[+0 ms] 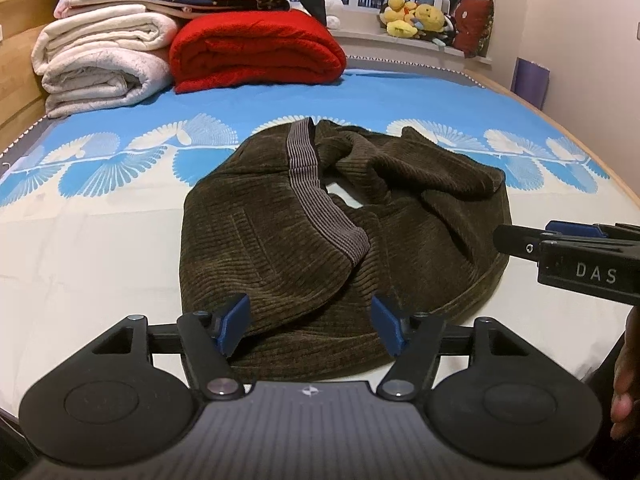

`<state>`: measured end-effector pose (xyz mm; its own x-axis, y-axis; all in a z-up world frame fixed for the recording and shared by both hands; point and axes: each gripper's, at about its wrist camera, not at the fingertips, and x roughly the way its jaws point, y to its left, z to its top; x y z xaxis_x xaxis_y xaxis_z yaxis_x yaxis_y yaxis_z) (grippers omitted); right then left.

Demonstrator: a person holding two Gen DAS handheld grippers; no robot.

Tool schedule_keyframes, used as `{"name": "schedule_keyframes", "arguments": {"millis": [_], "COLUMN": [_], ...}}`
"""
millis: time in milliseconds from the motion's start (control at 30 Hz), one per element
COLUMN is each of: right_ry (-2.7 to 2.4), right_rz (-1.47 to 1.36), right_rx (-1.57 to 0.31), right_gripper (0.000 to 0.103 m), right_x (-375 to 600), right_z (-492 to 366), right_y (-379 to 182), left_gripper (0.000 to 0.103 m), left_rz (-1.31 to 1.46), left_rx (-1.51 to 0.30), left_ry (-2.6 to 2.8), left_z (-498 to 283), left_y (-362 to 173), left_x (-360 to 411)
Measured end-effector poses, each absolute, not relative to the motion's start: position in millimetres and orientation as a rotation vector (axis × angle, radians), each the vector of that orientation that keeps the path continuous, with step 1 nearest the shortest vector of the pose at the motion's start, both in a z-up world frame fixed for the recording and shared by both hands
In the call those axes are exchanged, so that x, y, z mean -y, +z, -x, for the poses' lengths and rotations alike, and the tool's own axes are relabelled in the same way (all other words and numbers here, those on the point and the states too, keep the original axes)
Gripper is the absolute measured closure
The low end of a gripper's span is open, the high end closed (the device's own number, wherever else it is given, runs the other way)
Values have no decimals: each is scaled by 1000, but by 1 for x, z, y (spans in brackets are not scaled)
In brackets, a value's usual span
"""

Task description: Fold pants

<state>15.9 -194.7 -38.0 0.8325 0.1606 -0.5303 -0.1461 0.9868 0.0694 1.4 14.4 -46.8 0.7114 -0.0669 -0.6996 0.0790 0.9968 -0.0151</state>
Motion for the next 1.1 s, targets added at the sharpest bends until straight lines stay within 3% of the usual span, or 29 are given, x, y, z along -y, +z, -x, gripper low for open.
{"name": "schedule_keyframes", "arguments": {"millis": [433, 733, 1100], "right_ry": [218, 224, 235], "right_rz": [-12, -13, -12], "right_rx": [-596, -610, -612], "right_gripper": [35, 46, 50], "right_x": [191, 191, 189], "right_z": [-15, -18, -18], "right_y": [-41, -42, -43], "left_gripper": [32, 32, 36], "left_rz": [-14, -13, -15], "left_rx": [-785, -787, -785], "left_ry": [-85, -85, -87], "left_z": [-3, -3, -3], "left_y": [-49, -49, -50], "left_x": [-12, -12, -10]}}
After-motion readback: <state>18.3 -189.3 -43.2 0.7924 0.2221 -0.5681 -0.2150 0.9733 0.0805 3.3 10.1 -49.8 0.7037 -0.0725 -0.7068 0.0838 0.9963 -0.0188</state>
